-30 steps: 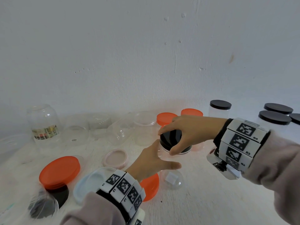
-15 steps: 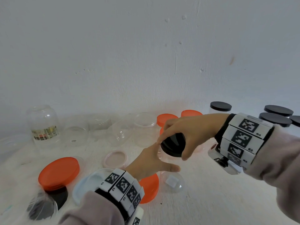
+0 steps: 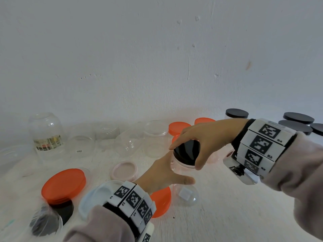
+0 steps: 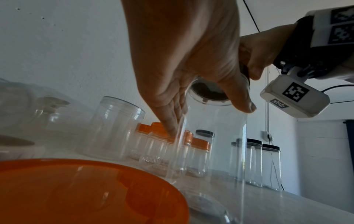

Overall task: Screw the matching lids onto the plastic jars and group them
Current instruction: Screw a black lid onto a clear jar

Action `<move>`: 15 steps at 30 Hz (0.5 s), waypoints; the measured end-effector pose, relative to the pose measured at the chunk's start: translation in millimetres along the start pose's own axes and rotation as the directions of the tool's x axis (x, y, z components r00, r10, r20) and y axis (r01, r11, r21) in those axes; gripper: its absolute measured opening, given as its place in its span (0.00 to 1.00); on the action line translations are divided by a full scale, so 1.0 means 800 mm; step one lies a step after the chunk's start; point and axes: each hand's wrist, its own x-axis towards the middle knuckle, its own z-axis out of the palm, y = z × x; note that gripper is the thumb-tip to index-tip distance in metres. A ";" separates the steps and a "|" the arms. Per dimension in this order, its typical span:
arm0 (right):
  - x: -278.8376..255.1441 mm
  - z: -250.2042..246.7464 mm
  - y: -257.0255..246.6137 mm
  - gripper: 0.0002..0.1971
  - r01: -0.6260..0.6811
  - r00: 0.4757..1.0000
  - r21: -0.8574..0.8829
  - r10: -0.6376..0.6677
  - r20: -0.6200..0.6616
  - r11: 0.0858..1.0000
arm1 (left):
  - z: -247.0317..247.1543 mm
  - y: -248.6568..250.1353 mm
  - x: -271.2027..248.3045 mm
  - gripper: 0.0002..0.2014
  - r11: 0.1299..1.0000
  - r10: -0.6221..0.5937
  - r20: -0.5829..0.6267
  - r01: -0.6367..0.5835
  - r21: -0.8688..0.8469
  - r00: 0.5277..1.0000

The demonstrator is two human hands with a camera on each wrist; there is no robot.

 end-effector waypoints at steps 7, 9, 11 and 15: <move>0.002 0.001 0.001 0.36 -0.002 0.999 -0.037 0.000 -0.052 0.999 | 0.002 -0.001 -0.001 0.45 1.000 0.008 -0.012 -0.008 -0.012 1.000; 0.001 0.001 -0.001 0.36 0.002 0.998 -0.058 -0.005 -0.061 0.998 | 0.002 0.000 -0.001 0.44 1.000 0.003 -0.012 -0.004 -0.016 1.000; 0.001 0.001 -0.002 0.36 -0.004 0.998 -0.071 -0.001 -0.068 0.997 | 0.003 0.001 -0.002 0.44 1.000 0.003 -0.016 -0.003 -0.014 1.000; 0.001 0.003 -0.003 0.37 0.007 0.996 -0.070 -0.013 -0.086 0.998 | 0.004 0.001 -0.004 0.44 1.000 0.006 -0.027 -0.007 -0.023 1.000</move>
